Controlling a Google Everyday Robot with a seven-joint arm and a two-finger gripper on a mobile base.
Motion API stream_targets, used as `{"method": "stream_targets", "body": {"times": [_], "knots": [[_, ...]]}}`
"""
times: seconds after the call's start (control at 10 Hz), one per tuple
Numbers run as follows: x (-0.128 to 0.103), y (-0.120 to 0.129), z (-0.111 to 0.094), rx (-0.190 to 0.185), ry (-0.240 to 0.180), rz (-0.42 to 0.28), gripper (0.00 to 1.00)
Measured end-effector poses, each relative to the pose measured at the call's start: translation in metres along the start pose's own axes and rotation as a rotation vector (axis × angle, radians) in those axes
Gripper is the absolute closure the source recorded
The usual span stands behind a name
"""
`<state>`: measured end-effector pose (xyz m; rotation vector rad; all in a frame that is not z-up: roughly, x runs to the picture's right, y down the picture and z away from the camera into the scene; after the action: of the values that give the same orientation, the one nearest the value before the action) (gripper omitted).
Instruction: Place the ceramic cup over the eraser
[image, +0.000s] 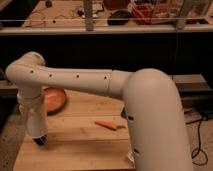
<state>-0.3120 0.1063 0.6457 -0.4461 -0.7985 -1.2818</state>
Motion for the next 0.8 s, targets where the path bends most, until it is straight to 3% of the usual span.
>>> {"method": "stream_targets", "body": {"times": [0.8], "knots": [[-0.0009,0.0039,0.0085,-0.002,0.005,-0.002,0.99]]}}
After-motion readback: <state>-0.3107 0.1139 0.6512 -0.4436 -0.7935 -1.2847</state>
